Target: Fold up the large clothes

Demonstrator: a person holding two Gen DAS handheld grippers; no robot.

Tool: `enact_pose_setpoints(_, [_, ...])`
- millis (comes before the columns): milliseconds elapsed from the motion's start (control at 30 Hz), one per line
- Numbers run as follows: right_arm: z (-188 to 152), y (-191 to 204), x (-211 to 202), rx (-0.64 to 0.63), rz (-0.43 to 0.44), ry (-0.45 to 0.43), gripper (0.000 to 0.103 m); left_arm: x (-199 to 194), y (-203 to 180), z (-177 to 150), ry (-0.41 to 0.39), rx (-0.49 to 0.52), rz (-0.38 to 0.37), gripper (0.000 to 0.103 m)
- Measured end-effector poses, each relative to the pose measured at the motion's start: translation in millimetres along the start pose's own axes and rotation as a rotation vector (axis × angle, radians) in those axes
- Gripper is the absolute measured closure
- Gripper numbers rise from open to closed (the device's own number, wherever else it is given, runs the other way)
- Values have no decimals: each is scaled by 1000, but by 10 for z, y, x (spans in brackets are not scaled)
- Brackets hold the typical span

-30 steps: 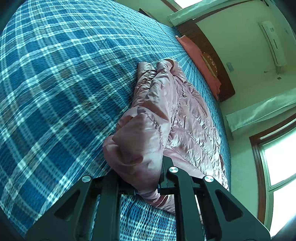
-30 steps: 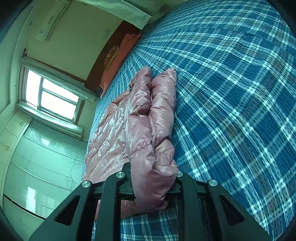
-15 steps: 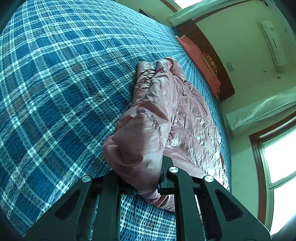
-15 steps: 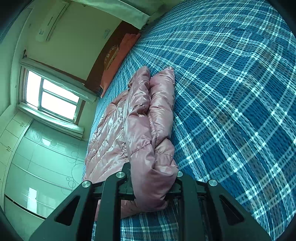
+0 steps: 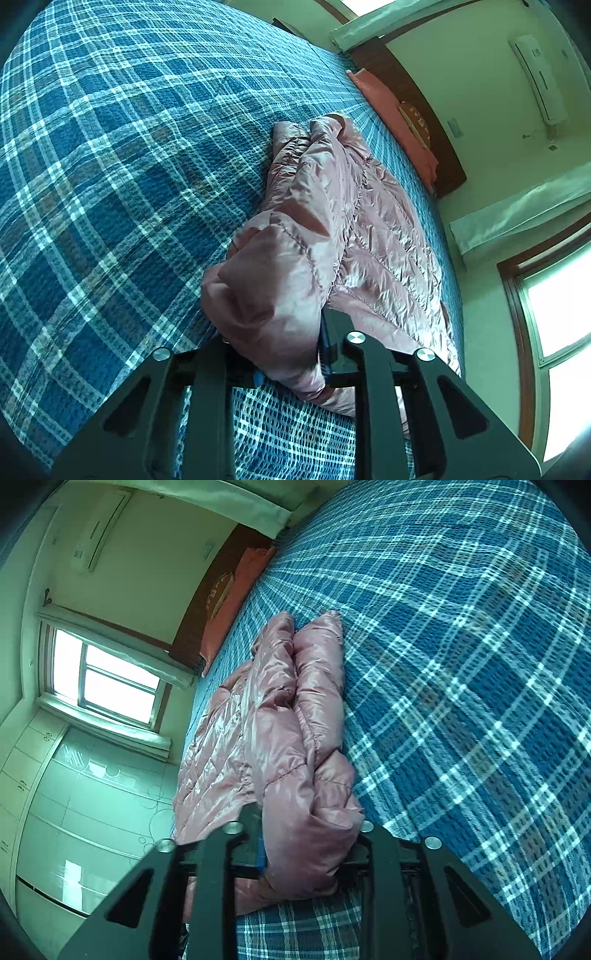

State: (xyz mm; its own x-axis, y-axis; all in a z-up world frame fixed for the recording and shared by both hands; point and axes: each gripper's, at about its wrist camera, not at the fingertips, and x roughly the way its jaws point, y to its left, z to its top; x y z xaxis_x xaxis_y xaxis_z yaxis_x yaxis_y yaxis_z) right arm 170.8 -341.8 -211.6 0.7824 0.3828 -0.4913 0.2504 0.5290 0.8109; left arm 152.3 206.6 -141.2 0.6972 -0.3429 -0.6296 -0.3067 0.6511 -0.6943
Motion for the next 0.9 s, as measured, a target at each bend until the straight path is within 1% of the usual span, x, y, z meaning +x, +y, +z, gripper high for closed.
enact_pose_setpoints(33, [-2,-16,-23,5,-1,-9,64,-22,19,5,2,-6,0,71])
enact_pose_setpoints(67, [-1,-29,-52,7,-4,-20,60,-42,33,8,0,-11,0,61])
enact_pose_setpoints(100, [1,-37,-75,9,-6,-29,50,-75,53,11,-8,-19,0,54])
enact_pose_setpoints(133, [12,-62,-121,13,-3,-45,45,-102,73,17,-16,-24,-2,52])
enact_pose_setpoints(200, [35,-85,-168,17,3,-56,44,-134,106,36,-25,-31,0,47])
enact_pose_setpoints(300, [64,-112,-196,20,1,-56,44,-143,167,65,-26,-49,-1,46])
enact_pose_setpoints(333, [67,-116,-203,14,-10,-56,45,-136,196,76,-26,-51,6,46])
enact_pose_setpoints(367, [80,-121,-209,8,-21,-58,48,-130,218,84,-23,-50,13,51])
enact_pose_setpoints(400, [99,-132,-207,1,-30,-57,58,-123,244,92,-21,-51,20,57])
enact_pose_setpoints(433, [106,-150,-193,-2,-31,-47,64,-101,273,96,-12,-57,14,60])
enact_pose_setpoints(467, [114,-156,-182,0,-32,-43,65,-89,312,100,-4,-62,3,66])
enact_pose_setpoints(500, [113,-171,-176,2,-32,-40,66,-75,337,99,2,-65,-4,68])
enact_pose_setpoints(633, [110,-223,-188,14,-16,-23,66,-82,299,78,4,-39,4,68])
enact_pose_setpoints(667, [117,-232,-205,15,-14,-20,66,-92,295,85,8,-35,6,66])
enact_pose_setpoints(733, [131,-262,-234,28,-19,-26,64,-107,274,120,15,-39,13,59])
enact_pose_setpoints(767, [142,-284,-260,38,-18,-29,63,-126,277,133,14,-41,22,52])
enact_pose_setpoints(800, [157,-295,-273,46,-19,-33,60,-153,286,149,11,-43,35,46])
enact_pose_setpoints(833, [173,-323,-327,55,-30,-47,54,-192,294,167,6,-43,46,44])
enact_pose_setpoints(900, [209,-362,-400,60,-45,-65,50,-268,309,208,-3,-33,71,40])
